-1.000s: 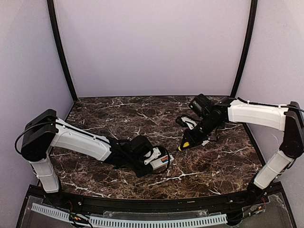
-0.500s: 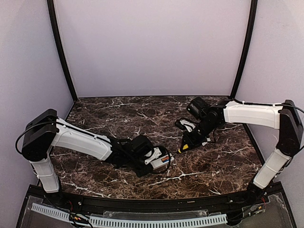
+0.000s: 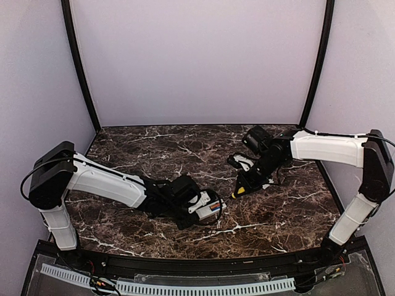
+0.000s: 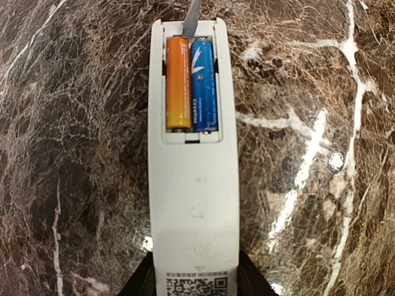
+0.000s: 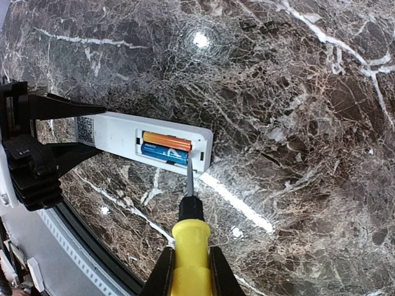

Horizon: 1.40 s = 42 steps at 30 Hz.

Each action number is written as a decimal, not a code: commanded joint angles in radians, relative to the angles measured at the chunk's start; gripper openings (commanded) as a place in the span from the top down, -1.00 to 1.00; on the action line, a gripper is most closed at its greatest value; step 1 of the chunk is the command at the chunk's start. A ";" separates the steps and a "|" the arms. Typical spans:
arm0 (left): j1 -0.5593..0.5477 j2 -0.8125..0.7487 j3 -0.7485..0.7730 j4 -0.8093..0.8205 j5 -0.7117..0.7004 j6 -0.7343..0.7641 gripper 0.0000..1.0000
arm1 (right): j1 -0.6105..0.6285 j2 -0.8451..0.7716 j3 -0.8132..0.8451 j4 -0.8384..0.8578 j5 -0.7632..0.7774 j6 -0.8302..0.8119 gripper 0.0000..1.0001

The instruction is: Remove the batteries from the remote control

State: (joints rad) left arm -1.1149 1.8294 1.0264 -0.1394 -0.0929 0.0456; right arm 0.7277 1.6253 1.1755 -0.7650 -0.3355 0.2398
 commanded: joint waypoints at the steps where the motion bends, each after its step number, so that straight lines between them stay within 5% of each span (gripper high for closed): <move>1: -0.003 0.012 0.018 -0.022 -0.005 0.011 0.99 | 0.011 0.012 0.032 -0.018 0.033 -0.011 1.00; 42: -0.003 0.021 0.018 -0.023 -0.006 0.003 0.99 | 0.038 0.030 0.029 0.004 -0.029 -0.012 1.00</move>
State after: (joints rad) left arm -1.1152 1.8317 1.0279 -0.1413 -0.0933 0.0444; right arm 0.7399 1.6421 1.2034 -0.7788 -0.3355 0.2356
